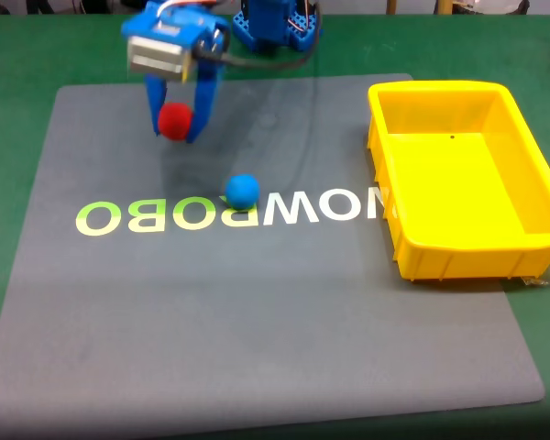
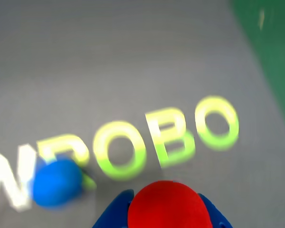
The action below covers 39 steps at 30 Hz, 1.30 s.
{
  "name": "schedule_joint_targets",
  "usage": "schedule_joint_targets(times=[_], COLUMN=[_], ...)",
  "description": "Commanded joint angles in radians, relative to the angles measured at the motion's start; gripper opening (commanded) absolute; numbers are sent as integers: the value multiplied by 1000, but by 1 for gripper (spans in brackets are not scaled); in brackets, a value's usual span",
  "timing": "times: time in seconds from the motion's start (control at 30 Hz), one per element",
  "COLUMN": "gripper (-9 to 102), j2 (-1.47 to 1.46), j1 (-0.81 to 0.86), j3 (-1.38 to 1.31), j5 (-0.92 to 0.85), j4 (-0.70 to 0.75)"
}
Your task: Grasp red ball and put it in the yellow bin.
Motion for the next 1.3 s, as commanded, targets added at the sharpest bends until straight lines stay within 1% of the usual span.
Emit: schedule_joint_targets(times=[0.0, 0.2, 0.57, 0.8, 0.97, 1.27], gripper=[0, 0, 0, 0, 0, 0], j2=[84, 115, 130, 100, 69, 18], j1=[-71, -224, -541, -699, -772, -816], j3=[-121, -186, -187, -198, -215, -249], j5=[15, 11, 23, 43, 55, 58], j4=[-29, -29, -17, -37, -40, -43])
